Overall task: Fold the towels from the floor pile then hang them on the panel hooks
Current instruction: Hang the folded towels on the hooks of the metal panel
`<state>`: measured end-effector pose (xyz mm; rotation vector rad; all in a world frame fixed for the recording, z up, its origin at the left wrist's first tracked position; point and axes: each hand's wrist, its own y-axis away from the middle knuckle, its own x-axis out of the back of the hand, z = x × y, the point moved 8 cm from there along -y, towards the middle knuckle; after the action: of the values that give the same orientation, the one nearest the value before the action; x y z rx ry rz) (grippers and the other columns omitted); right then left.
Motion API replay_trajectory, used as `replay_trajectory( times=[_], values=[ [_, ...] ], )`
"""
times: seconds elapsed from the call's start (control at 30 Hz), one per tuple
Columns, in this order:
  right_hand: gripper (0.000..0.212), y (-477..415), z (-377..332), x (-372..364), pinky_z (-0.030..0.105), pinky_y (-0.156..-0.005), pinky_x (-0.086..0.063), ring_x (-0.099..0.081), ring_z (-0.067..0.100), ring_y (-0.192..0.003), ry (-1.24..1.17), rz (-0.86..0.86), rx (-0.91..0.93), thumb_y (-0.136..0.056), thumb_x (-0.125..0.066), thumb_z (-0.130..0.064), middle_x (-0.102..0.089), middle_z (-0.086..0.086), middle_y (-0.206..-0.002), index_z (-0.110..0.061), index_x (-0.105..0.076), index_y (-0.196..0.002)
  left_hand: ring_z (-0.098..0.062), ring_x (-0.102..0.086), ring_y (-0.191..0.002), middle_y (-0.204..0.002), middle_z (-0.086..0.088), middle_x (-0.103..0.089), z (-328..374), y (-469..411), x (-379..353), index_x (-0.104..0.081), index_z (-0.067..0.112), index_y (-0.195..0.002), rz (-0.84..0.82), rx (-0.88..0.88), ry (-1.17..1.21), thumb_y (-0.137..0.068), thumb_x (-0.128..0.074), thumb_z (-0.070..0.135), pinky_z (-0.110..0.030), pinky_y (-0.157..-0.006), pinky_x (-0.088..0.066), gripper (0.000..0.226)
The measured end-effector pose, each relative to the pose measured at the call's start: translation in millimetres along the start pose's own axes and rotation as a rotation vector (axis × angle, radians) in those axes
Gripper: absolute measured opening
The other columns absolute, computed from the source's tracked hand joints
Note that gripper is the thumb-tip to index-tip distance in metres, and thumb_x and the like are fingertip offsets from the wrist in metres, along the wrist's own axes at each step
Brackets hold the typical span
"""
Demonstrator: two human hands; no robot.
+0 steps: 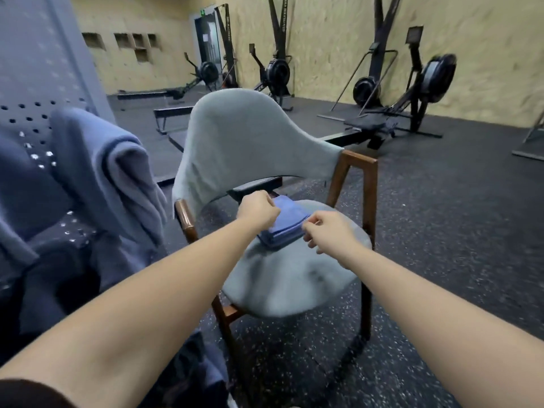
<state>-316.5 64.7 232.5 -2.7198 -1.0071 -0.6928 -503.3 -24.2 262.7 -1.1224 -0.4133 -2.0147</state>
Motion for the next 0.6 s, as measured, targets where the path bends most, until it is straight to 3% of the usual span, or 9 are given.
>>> replay_trajectory(
  times=[0.07,0.17,0.37,0.47,0.53,0.6],
  values=[
    [0.016,-9,11,-1,0.032,-0.054,-0.052,-0.065,0.017,-0.061,0.023,0.011,0.015,-0.096,-0.058,-0.016,-0.077,0.009,-0.078,-0.005,-0.069,-0.092,-0.033,-0.061,-0.122,-0.131,-0.011,-0.064,-8,-19,-16,-0.063,0.016,-0.122,0.039,0.025,-0.079,-0.094,-0.058,0.014,-0.042,-0.099,-0.052,0.029],
    [0.016,-18,20,4,0.036,-0.063,-0.056,-0.069,0.017,-0.066,0.071,0.023,0.029,-0.097,-0.059,-0.018,-0.076,0.001,-0.075,-0.01,-0.071,-0.091,-0.036,-0.05,-0.138,-0.148,-0.012,-0.051,-25,-42,-38,-0.049,0.018,-0.142,0.028,0.119,-0.193,-0.102,-0.054,0.019,-0.047,-0.111,-0.04,0.041],
    [0.016,-24,26,10,0.042,-0.073,-0.06,-0.073,0.023,-0.08,0.085,0.029,0.022,-0.099,-0.059,-0.021,-0.077,-0.001,-0.079,-0.016,-0.072,-0.092,-0.035,-0.048,-0.142,-0.151,-0.01,-0.052,-51,-61,-53,-0.051,0.015,-0.144,-0.01,0.272,-0.173,-0.099,-0.057,0.032,-0.048,-0.116,-0.036,0.049],
    [0.016,-24,24,13,0.048,-0.077,-0.061,-0.074,0.029,-0.086,0.069,0.032,0.026,-0.096,-0.059,-0.022,-0.077,0.002,-0.081,-0.016,-0.071,-0.089,-0.034,-0.059,-0.129,-0.137,-0.011,-0.064,-50,-62,-42,-0.064,0.013,-0.128,0.052,0.301,-0.051,-0.088,-0.068,0.025,-0.044,-0.106,-0.046,0.042],
    [0.016,-23,21,14,0.049,-0.076,-0.061,-0.074,0.03,-0.086,0.049,0.039,0.027,-0.095,-0.058,-0.022,-0.077,0.004,-0.082,-0.014,-0.071,-0.089,-0.031,-0.068,-0.103,-0.122,-0.012,-0.072,-49,-59,-38,-0.071,0.01,-0.11,0.077,0.335,0.131,-0.083,-0.07,0.016,-0.035,-0.082,-0.054,0.027],
    [0.017,-22,17,16,0.046,-0.07,-0.06,-0.073,0.03,-0.08,0.01,0.054,0.019,-0.094,-0.058,-0.02,-0.077,0.005,-0.08,-0.01,-0.07,-0.089,-0.026,-0.063,-0.082,-0.108,-0.008,-0.074,-40,-47,-34,-0.07,0.013,-0.095,0.094,0.337,0.358,-0.084,-0.068,0.009,-0.028,-0.061,-0.047,0.012]
  ],
)
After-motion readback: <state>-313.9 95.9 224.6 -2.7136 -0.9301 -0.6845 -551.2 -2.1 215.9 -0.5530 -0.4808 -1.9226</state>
